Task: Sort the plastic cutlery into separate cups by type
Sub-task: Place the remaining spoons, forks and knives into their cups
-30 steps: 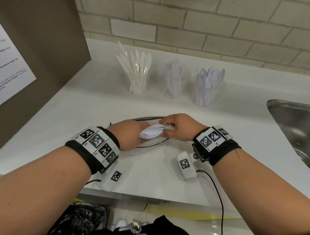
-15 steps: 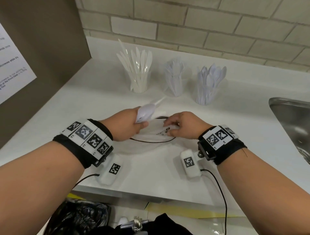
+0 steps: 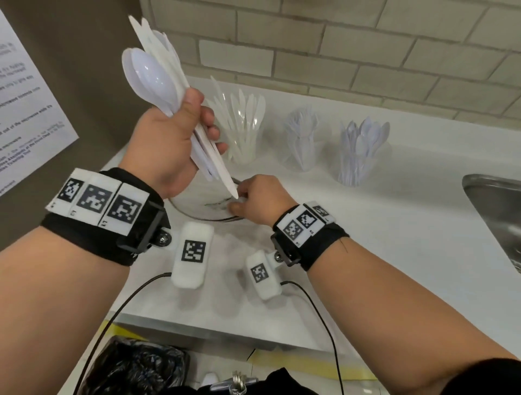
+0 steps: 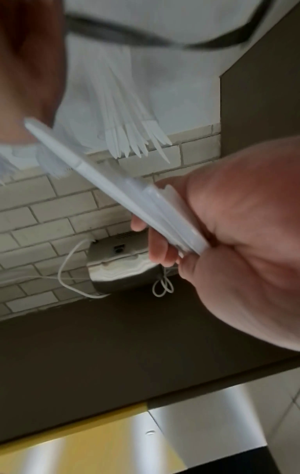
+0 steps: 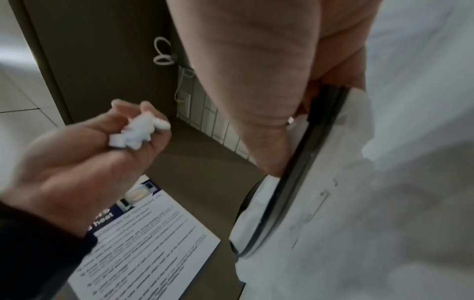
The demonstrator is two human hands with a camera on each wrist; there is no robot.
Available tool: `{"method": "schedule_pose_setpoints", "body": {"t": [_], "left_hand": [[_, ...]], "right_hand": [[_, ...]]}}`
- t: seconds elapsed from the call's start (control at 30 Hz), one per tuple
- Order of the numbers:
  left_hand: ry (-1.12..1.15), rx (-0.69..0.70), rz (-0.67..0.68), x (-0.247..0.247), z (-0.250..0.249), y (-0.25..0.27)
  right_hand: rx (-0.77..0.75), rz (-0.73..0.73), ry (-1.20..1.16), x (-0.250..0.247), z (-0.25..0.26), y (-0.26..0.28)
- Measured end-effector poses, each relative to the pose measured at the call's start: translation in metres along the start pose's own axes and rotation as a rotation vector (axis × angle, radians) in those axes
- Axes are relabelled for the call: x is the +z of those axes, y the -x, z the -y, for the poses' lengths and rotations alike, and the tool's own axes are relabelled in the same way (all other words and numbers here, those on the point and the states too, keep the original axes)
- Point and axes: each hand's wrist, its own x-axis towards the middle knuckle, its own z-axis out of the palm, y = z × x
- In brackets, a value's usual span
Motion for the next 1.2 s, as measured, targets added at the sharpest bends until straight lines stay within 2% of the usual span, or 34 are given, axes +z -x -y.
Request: {"method": "schedule_pose_setpoints", "body": {"t": [0.07, 0.17, 0.3, 0.43, 0.57, 0.6, 0.67, 0.8, 0.97, 1.07, 1.2], "left_hand": [[0.037, -0.029, -0.030, -0.003, 0.000, 0.003], [0.071, -0.079, -0.055, -0.007, 0.003, 0.007], [0.089, -0.124, -0.050, -0.016, 0.005, 0.009], [0.138, -0.172, -0.050, -0.023, 0.010, 0.007], [0.215, -0.265, -0.021, -0.020, 0.024, 0.007], [0.219, -0.284, -0.007, -0.019, 0.028, 0.007], [0.231, -0.306, 0.023, -0.014, 0.037, 0.005], [0.325, -0.313, 0.029, 0.000, 0.042, 0.001], [0.369, -0.346, 0.019, 0.007, 0.052, 0.000], [0.319, -0.379, 0.010, 0.009, 0.057, 0.001], [0.228, -0.407, 0.032, 0.011, 0.056, 0.000]], "right_hand": [[-0.035, 0.055, -0.002, 0.011, 0.015, -0.006], [-0.024, 0.130, -0.157, 0.028, 0.034, -0.013], [-0.128, 0.130, -0.159, 0.026, 0.045, -0.018], [-0.171, -0.064, -0.423, 0.012, 0.025, -0.009], [0.019, -0.300, -0.861, -0.009, 0.010, 0.002], [0.055, -0.335, -0.948, -0.018, 0.011, 0.007], [0.059, -0.302, -1.045, -0.035, 0.014, 0.018], [-0.019, -0.189, -0.818, -0.037, 0.014, 0.026], [0.000, -0.217, -0.738, -0.034, 0.004, 0.028], [-0.017, -0.239, -0.652, -0.031, 0.004, 0.030], [0.058, -0.353, -0.736, -0.037, 0.008, 0.029]]}}
